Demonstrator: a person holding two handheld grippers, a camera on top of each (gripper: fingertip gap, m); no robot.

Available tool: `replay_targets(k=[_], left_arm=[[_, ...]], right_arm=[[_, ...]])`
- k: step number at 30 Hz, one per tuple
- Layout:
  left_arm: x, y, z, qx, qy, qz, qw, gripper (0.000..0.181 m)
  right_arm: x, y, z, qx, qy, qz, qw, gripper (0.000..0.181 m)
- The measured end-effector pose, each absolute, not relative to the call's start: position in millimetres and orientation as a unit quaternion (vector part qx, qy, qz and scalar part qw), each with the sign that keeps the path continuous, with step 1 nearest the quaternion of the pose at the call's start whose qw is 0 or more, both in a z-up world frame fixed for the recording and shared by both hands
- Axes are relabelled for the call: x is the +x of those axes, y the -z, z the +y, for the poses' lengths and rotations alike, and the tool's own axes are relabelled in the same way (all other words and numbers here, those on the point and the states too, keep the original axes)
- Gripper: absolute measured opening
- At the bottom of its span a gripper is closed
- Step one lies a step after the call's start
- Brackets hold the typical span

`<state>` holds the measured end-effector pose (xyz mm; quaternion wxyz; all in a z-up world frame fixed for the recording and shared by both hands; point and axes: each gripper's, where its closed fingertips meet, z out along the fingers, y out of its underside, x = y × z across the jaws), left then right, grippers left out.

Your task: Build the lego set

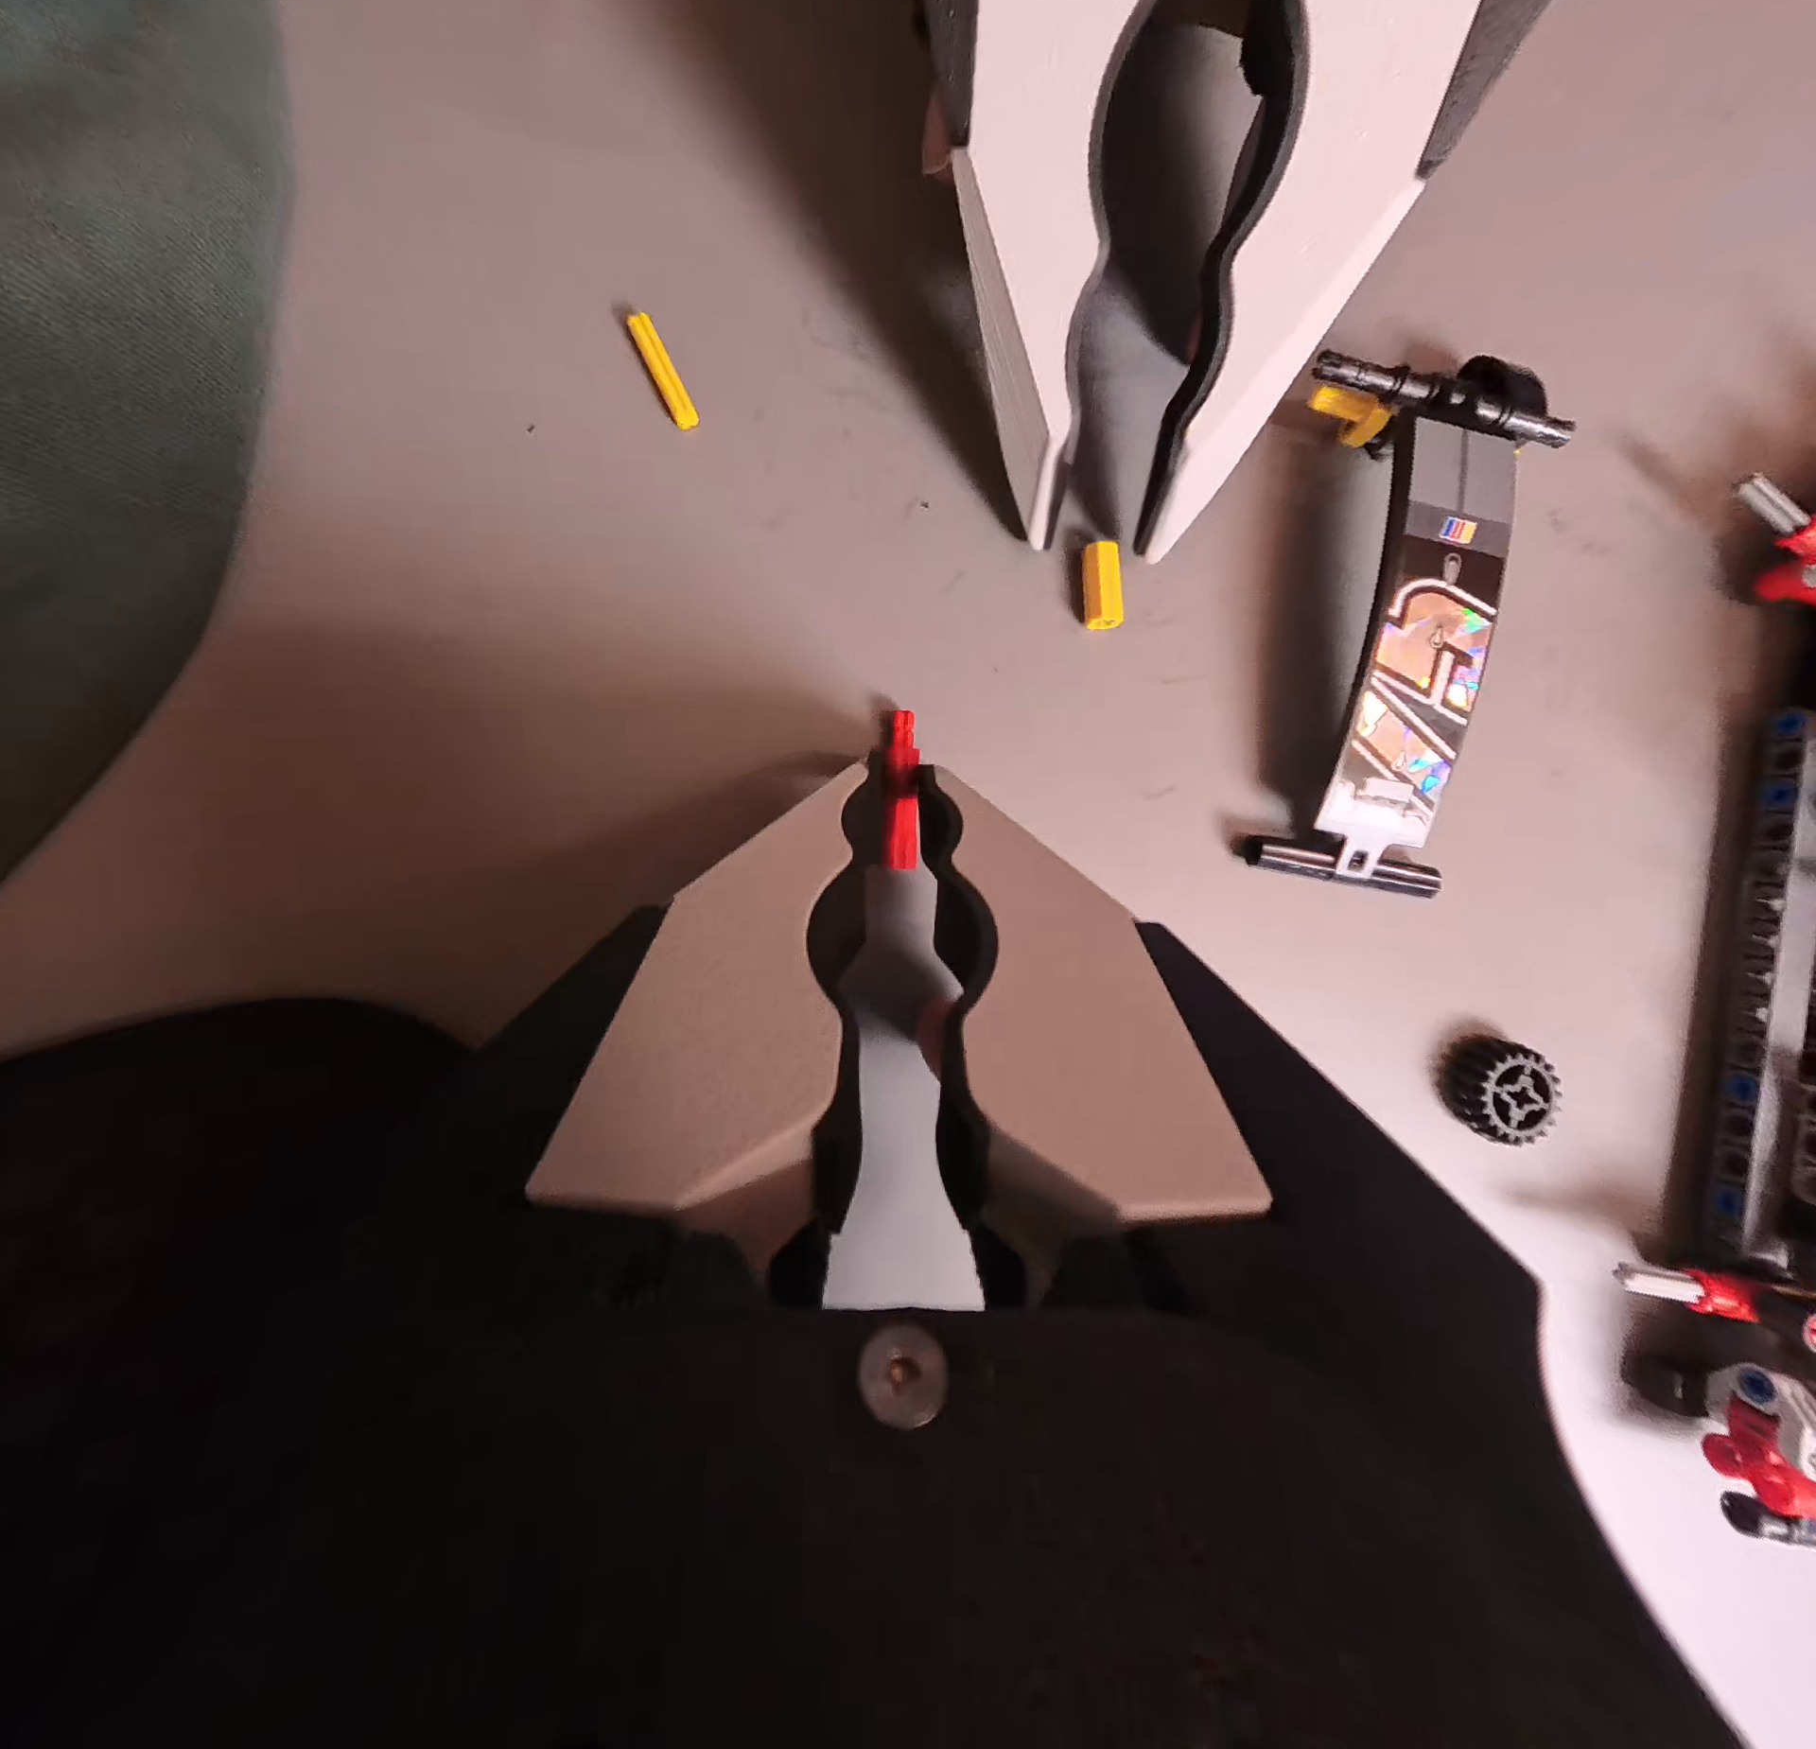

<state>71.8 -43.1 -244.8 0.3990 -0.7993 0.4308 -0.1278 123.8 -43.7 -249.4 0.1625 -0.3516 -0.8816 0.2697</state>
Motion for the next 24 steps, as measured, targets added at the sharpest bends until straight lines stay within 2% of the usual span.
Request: replay_targets(k=[1, 11, 13, 18, 21, 24], left_arm=[[71, 244, -43, -0.8, 0.128, 0.428, 0.4, 0.018], [107, 204, -50, -0.777, 0.319, 0.324, 0.435, 0.011], [104, 199, -48, -0.774, 0.329, 0.312, 0.441, 0.004], [103, 195, -49, -0.768, 0.323, 0.319, 0.452, 0.002], [99, 171, -49, -0.733, 0.392, 0.283, 0.478, 0.002], [93, 153, -50, -0.701, 0.449, 0.252, 0.493, 0.002]], right_arm=[[124, 249, -45, -0.351, -0.273, -0.881, 0.16, 0.003], [98, 206, -47, -0.343, -0.35, -0.831, 0.264, 0.003], [99, 204, -49, -0.34, -0.348, -0.831, 0.269, 0.003], [97, 200, -49, -0.336, -0.357, -0.824, 0.283, 0.003], [95, 174, -49, -0.326, -0.434, -0.778, 0.315, 0.004], [98, 152, -46, -0.322, -0.511, -0.729, 0.322, 0.014]])
